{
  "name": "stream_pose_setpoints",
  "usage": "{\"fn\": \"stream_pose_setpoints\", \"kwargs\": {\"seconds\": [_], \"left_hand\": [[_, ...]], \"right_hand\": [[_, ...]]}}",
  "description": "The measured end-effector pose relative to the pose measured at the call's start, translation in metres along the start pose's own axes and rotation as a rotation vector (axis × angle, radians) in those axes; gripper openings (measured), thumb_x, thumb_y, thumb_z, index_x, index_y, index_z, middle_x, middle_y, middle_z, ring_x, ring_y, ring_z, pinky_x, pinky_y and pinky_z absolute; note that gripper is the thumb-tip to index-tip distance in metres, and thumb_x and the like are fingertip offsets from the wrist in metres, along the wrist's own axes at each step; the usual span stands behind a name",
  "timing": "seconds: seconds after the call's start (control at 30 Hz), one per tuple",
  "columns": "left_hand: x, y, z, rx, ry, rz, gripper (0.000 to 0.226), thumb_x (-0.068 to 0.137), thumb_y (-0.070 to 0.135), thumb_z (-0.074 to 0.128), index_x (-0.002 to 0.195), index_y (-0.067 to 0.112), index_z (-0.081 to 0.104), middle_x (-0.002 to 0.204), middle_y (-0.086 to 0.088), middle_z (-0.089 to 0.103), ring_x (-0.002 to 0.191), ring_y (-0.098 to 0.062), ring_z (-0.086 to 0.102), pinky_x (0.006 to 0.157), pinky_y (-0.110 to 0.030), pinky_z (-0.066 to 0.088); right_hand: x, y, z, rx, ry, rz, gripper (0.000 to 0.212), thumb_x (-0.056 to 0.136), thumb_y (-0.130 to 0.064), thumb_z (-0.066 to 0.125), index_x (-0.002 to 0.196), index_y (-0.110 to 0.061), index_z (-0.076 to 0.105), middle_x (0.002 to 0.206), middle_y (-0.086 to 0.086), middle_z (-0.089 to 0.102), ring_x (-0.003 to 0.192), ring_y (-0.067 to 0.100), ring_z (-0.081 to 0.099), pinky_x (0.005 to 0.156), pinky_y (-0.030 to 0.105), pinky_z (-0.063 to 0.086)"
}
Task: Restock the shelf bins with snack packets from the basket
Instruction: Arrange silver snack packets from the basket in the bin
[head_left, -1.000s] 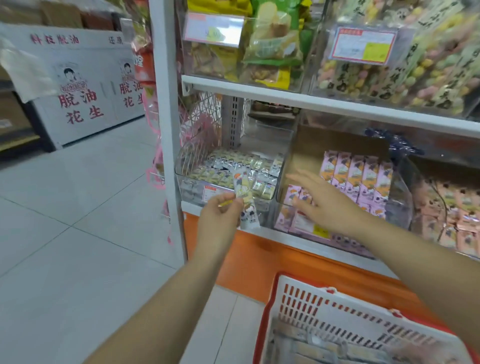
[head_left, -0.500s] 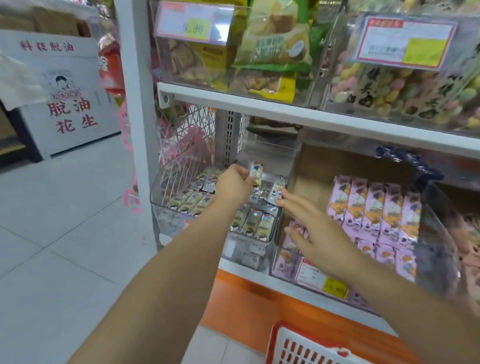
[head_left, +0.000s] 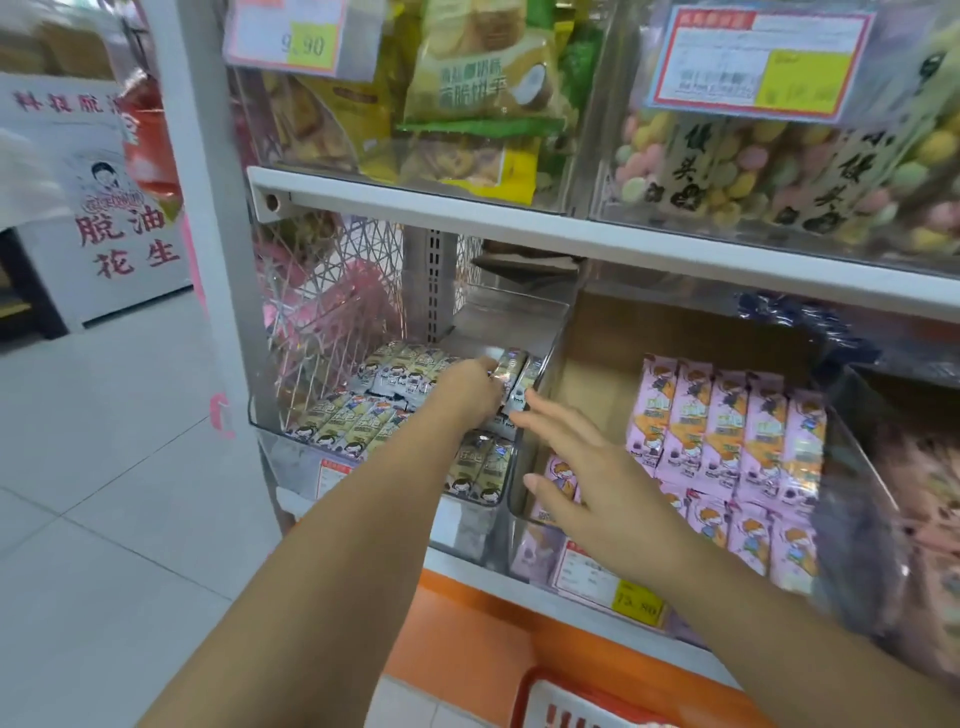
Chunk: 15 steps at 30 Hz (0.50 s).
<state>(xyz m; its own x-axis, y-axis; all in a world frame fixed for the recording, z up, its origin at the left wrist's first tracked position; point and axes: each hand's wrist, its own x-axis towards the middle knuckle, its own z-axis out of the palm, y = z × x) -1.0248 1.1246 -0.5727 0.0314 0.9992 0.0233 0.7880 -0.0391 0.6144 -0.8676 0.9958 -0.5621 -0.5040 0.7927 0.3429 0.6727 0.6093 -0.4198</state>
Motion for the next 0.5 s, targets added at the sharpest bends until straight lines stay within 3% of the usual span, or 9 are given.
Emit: {"fn": "stream_pose_setpoints", "kwargs": {"seconds": [0.1, 0.17, 0.23, 0.33, 0.43, 0.5], "left_hand": [[-0.023, 0.007, -0.009, -0.056, 0.059, 0.011, 0.044, 0.098, 0.019, 0.047, 0.141, 0.011, 0.042, 0.138, -0.015, 0.051, 0.119, -0.033, 0.053, 0.097, -0.043, 0.045], [-0.055, 0.011, -0.015, -0.166, 0.210, 0.113, 0.040, 0.097, 0.014, 0.047, 0.137, 0.013, 0.047, 0.135, -0.008, 0.053, 0.114, -0.027, 0.057, 0.094, -0.039, 0.048], [-0.098, 0.012, -0.018, -0.242, 0.402, 0.234, 0.034, 0.096, 0.010, 0.046, 0.128, 0.016, 0.055, 0.126, 0.002, 0.059, 0.113, -0.013, 0.055, 0.094, -0.028, 0.044], [-0.169, -0.002, -0.005, -0.341, 0.556, 0.388, 0.030, 0.091, 0.008, 0.045, 0.113, 0.018, 0.063, 0.105, 0.012, 0.062, 0.099, 0.002, 0.056, 0.085, -0.016, 0.043], [-0.223, -0.034, 0.035, -0.346, 0.508, 0.375, 0.030, 0.084, 0.007, 0.045, 0.104, 0.019, 0.064, 0.095, 0.020, 0.059, 0.089, 0.012, 0.053, 0.079, -0.004, 0.038], [-0.247, -0.058, 0.072, -0.272, 0.381, 0.317, 0.033, 0.083, 0.017, 0.040, 0.104, 0.017, 0.066, 0.098, 0.015, 0.059, 0.091, 0.003, 0.053, 0.082, -0.009, 0.039]], "right_hand": [[-0.001, -0.001, -0.002, -0.046, -0.010, 0.013, 0.051, 0.097, -0.028, 0.048, 0.145, -0.039, 0.031, 0.146, -0.036, 0.009, 0.130, -0.013, 0.024, 0.101, 0.006, 0.017], [-0.002, -0.003, -0.003, -0.094, 0.031, 0.005, 0.051, 0.098, -0.026, 0.048, 0.146, -0.036, 0.032, 0.149, -0.030, 0.013, 0.136, -0.005, 0.022, 0.102, 0.003, 0.010], [-0.008, -0.009, -0.003, -0.121, 0.177, -0.042, 0.046, 0.096, -0.020, 0.050, 0.141, -0.027, 0.044, 0.149, -0.016, 0.032, 0.133, 0.007, 0.035, 0.104, 0.005, 0.017], [-0.036, -0.022, 0.009, -0.102, 0.419, -0.165, 0.031, 0.089, -0.012, 0.051, 0.117, -0.009, 0.065, 0.123, 0.006, 0.063, 0.111, 0.017, 0.053, 0.099, 0.019, 0.036], [-0.084, -0.029, 0.033, -0.037, 0.393, -0.165, 0.021, 0.089, -0.012, 0.052, 0.100, -0.004, 0.069, 0.094, 0.007, 0.069, 0.090, 0.017, 0.057, 0.086, 0.020, 0.041], [-0.123, -0.021, 0.053, 0.019, 0.287, -0.072, 0.023, 0.090, -0.017, 0.051, 0.100, -0.007, 0.069, 0.091, 0.005, 0.070, 0.085, 0.014, 0.059, 0.080, 0.022, 0.044]]}}
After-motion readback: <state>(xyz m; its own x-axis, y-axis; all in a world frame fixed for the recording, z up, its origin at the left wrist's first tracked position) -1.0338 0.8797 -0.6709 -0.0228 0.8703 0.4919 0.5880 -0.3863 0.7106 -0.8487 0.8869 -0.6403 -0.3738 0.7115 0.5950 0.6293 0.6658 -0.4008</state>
